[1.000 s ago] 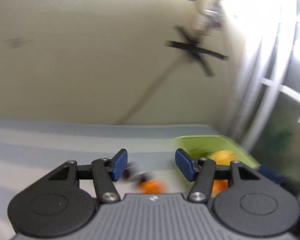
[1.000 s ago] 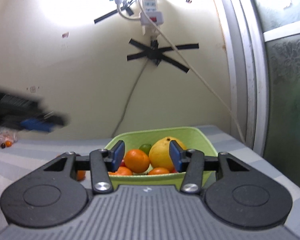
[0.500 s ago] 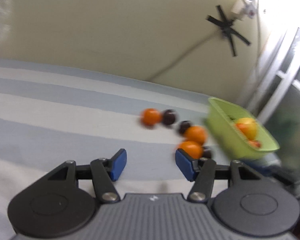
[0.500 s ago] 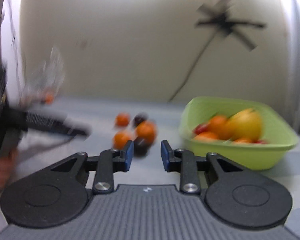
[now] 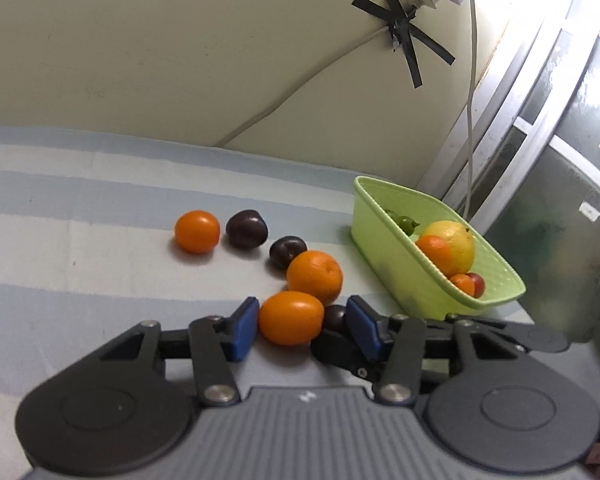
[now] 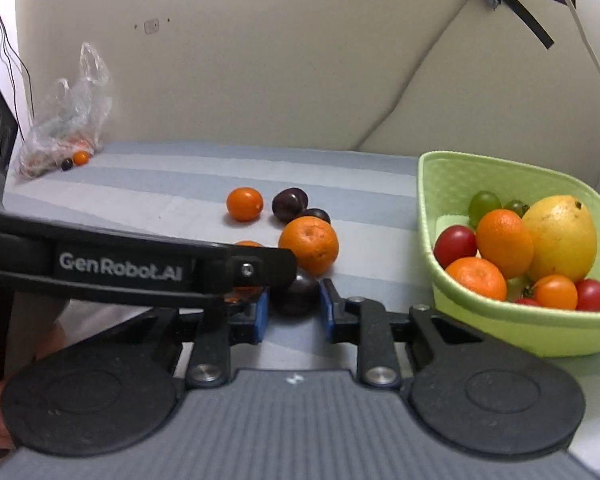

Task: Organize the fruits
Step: 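Grasp an orange tomato with the left gripper while the right grasps a dark plum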

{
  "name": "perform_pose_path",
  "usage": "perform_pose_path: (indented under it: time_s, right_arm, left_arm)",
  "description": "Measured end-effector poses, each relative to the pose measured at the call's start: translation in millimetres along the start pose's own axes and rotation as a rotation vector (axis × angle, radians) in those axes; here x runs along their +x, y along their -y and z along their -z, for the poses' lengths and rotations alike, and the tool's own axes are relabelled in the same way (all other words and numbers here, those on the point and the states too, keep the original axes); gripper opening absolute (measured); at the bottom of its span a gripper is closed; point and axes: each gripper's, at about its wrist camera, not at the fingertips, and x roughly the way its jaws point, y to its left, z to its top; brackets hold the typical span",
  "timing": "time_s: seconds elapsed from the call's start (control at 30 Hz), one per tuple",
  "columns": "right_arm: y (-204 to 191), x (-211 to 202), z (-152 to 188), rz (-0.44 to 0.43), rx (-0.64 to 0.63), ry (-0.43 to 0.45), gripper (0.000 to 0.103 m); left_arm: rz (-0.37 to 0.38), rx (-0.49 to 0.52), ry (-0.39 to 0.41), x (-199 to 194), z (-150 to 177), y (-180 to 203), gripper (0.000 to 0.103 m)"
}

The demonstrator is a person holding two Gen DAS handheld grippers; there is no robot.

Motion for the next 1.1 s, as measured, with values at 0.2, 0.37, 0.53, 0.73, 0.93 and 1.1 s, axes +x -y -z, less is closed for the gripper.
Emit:
perform_pose_path:
  time_s: [0.2,0.37,0.53,0.73,0.93,1.1]
  right_arm:
    - [-4.0,-39.2,25.3,-0.015,0.053,0.061,0.029]
    - [-10.3,-61.8,43.0,0.055,0.036,0.061,0.029]
    - [-7.2,-73.3,52.3,0.086,0.057,0.053,0.029]
    - [-17.9,-70.0,51.4,0.133,-0.004,0.052,0.031]
    - [-15.8,-75.3,55.7,0.145,0.008,0.063,0.029]
    - [-10.9,-80.3,59.8,0.141,0.038,0.062,0.029]
  left_arm:
    - [0.050,-0.005,0.014,-24.0,20.5,18.8,0.045]
    - [0.105,0.025,-0.028,-25.5,39.3,34.7,0.045]
    - [0.107,0.115,-0.030,-27.1,47.4,49.7,0.048]
    - [0.105,0.101,-0.028,-27.7,48.1,45.2,0.046]
    - [0.125,0.110,0.011,-34.0,49.7,45.0,0.036]
    - [0.102,0.088,-0.012,-30.4,48.4,42.4,0.036]
